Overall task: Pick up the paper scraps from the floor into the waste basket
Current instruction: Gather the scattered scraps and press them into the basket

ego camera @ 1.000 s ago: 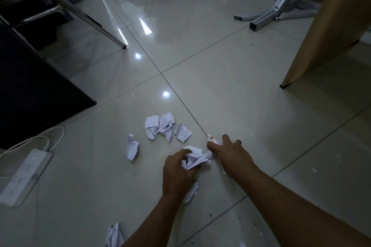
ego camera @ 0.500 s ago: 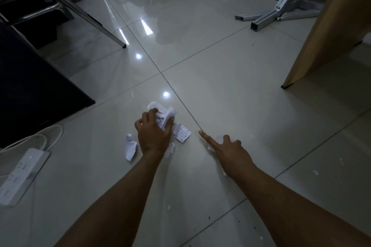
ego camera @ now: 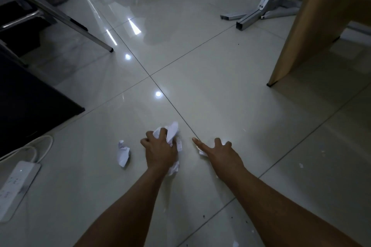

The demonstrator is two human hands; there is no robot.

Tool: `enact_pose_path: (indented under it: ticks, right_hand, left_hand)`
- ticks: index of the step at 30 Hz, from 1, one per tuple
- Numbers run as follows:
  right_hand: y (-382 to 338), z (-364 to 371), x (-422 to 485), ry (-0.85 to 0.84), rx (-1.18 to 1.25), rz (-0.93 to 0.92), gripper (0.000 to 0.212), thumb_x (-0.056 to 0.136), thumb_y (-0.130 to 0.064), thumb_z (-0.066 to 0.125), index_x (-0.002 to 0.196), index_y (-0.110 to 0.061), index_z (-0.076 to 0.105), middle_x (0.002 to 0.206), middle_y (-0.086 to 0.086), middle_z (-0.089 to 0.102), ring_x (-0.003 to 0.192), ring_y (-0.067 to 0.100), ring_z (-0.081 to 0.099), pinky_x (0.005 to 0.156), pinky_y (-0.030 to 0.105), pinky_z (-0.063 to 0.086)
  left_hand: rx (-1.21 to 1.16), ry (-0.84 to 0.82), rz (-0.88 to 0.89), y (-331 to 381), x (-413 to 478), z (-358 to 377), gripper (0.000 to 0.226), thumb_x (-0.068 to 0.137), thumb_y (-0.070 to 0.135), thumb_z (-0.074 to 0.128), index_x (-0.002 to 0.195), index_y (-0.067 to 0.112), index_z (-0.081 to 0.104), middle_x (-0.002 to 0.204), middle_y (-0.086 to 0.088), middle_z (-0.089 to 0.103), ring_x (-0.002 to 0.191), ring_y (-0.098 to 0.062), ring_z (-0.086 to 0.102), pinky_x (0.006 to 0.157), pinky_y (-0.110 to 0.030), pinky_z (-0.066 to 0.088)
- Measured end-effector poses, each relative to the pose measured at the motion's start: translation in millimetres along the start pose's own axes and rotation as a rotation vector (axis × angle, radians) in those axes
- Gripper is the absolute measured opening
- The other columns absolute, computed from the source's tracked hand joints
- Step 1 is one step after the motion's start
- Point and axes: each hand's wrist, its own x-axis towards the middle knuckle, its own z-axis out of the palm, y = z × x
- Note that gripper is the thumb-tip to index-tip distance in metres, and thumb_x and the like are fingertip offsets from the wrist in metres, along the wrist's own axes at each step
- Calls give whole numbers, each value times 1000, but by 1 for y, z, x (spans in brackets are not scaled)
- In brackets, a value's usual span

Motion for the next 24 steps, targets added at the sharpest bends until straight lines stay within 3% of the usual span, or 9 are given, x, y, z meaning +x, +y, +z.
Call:
enact_pose_path:
  ticks: [2,5,8,10,14,18,21,24]
  right_hand:
    - [-1,8,-12,7,23,-3,92,89,-3,55,149,-49,3,133,14,36,108,36,46,80,36,46]
    - [-5,24,-40,-26,149,23,73,94,-20,54,146,-52,15,134,11,39,113,35,47,87,36,46]
    - [-4,29,-69,-102,358,117,87,80,-16,75,143,-50,26,128,6,43,116,32,52,92,35,47]
    - [-1,24,-84,-87,478,159,91,78,-10,77,145,-45,28,128,5,42,121,28,50,96,31,44]
    - [11,-14,-120,99,629,194,80,83,1,59,145,-43,33,112,-2,42,115,18,52,79,7,33]
    - [26,-69,-168,341,740,265,78,85,-3,63,144,-44,33,113,3,48,108,17,53,84,12,38]
    - [35,-99,-212,523,767,284,74,86,-8,64,145,-42,34,112,3,49,98,10,50,76,0,34]
    - [46,-121,-260,692,762,337,70,88,-12,65,145,-40,35,114,2,50,99,9,51,73,-3,34]
  left_hand:
    - [-48,-48,22,7,-20,0,36,83,28,58,117,24,49,118,-13,44,103,-34,40,79,-30,29]
    - [-116,-150,59,13,-55,-5,22,81,21,58,101,25,51,111,-7,45,99,-31,42,74,-30,36]
    - [-285,-240,69,19,-88,-16,13,80,19,59,90,24,53,100,-3,48,90,-27,50,68,-27,38]
    - [-411,-267,25,28,-103,-27,12,80,15,60,81,24,52,90,-1,48,81,-22,56,63,-25,41]
    - [-524,-255,60,66,-123,-65,18,76,6,60,74,21,50,83,-4,49,73,-19,53,57,-23,40]
    - [-617,-247,169,126,-145,-114,19,74,1,58,75,18,49,82,-9,50,71,-20,48,57,-25,34]
    - [-702,-236,276,166,-168,-141,21,76,3,58,71,19,45,79,-13,53,69,-26,53,54,-26,33]
    - [-768,-219,390,206,-200,-170,29,79,2,57,67,22,40,76,-14,52,63,-18,48,48,-17,26]
